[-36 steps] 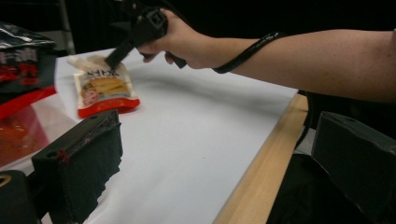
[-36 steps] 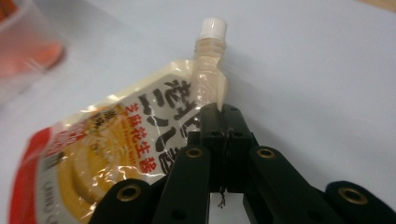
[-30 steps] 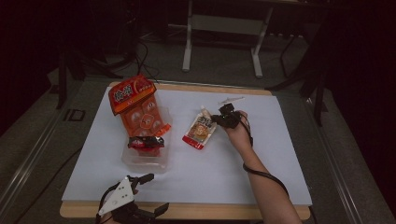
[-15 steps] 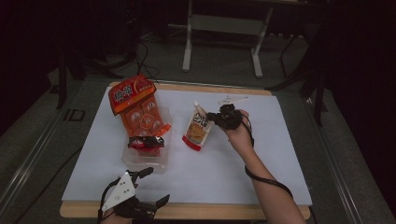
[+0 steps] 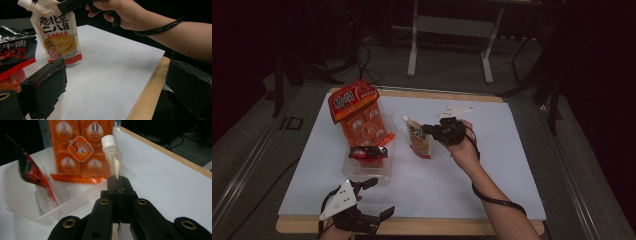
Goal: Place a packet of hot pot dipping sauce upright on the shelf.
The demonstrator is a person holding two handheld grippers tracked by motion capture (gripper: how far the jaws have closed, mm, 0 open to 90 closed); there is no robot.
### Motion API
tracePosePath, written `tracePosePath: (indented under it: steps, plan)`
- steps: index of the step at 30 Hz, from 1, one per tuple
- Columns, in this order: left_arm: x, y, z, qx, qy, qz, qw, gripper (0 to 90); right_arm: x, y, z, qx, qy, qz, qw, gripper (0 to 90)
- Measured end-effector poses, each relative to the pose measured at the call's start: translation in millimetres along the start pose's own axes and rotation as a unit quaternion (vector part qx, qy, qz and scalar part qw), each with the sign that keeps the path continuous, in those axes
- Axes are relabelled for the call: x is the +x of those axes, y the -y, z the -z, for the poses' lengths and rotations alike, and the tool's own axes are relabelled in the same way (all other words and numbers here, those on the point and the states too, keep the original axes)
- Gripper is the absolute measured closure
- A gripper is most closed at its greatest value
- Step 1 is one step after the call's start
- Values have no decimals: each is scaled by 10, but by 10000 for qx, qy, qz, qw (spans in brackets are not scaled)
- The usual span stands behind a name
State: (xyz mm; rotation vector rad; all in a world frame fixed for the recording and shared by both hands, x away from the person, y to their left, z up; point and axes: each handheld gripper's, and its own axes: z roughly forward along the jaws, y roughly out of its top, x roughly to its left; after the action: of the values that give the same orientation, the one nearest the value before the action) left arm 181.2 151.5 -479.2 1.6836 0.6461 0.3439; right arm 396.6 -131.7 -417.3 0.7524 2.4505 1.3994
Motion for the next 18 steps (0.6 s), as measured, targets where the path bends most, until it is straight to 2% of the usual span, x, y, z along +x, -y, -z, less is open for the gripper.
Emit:
tracePosePath:
  steps: [5,8,10,13,15,17,18]
  plan:
    - [-16,-53,-26,102,35,-86,9999,41,69,-14,108,-22,-75,143,9999,900]
    - [-17,-78,-43,127,63,-97,9999,42,152,-14,258,-101,-147,252,9995,900]
    - [-6,-99,-57,176,98,-68,9998,42,202,-9,336,-149,-192,315,9992,900]
    - [22,-135,-68,96,176,93,9998,42,282,2,460,-201,-249,396,9987,900]
    - [34,-165,-79,82,131,61,9999,42,331,10,544,-244,-285,499,9980,900]
    - [46,-199,-95,66,148,47,9999,43,356,16,588,-268,-328,500,9979,900]
    - [52,-210,-103,72,166,49,9998,43,416,27,684,-283,-367,566,9973,900]
